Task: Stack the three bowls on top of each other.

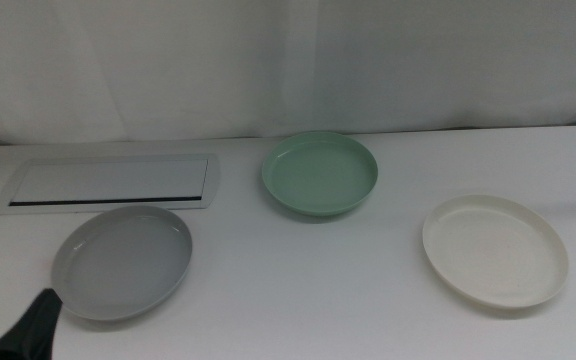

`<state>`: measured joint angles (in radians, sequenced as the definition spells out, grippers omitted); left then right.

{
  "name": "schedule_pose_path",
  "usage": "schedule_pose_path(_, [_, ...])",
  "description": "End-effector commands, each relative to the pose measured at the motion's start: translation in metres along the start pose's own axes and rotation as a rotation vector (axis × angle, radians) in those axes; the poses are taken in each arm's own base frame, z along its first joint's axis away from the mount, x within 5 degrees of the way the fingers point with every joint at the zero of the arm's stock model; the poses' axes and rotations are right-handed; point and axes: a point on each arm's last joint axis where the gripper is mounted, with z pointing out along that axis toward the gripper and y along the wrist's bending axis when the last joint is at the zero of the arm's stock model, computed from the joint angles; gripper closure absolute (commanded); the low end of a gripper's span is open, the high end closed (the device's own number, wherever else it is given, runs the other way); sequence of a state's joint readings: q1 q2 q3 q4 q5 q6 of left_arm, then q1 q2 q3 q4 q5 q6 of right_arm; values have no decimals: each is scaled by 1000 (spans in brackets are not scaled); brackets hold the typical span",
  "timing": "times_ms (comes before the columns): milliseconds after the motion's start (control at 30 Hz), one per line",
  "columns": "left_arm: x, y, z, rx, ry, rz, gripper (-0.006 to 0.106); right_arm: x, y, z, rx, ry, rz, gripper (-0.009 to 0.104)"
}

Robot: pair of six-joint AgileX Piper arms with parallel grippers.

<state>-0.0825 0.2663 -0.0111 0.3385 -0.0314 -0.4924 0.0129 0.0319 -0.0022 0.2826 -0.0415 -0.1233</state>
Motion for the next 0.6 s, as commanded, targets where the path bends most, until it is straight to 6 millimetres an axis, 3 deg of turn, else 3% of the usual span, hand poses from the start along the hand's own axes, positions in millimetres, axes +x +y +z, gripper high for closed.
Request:
schedule_pose_path(0, [-14,-1,-1,-5,-29,-19,8,11,-2,0,10,21,-9,-8])
schedule_pose_path(133, [-49,-1,-4,-83,32,1,8,11,-2,0,11,15,-9,-8])
schedule_pose_path(300, [-107,-3,1,-167,116,4,9,10,-2,0,11,11,-9,-8])
schedule_pose_path(433, [-129,-7,17,-166,135,11,12,10,-2,0,11,11,-9,-8])
schedule_pose_path(567, [-141,-7,39,-199,263,-8,17,10,-2,0,11,11,-8,-8])
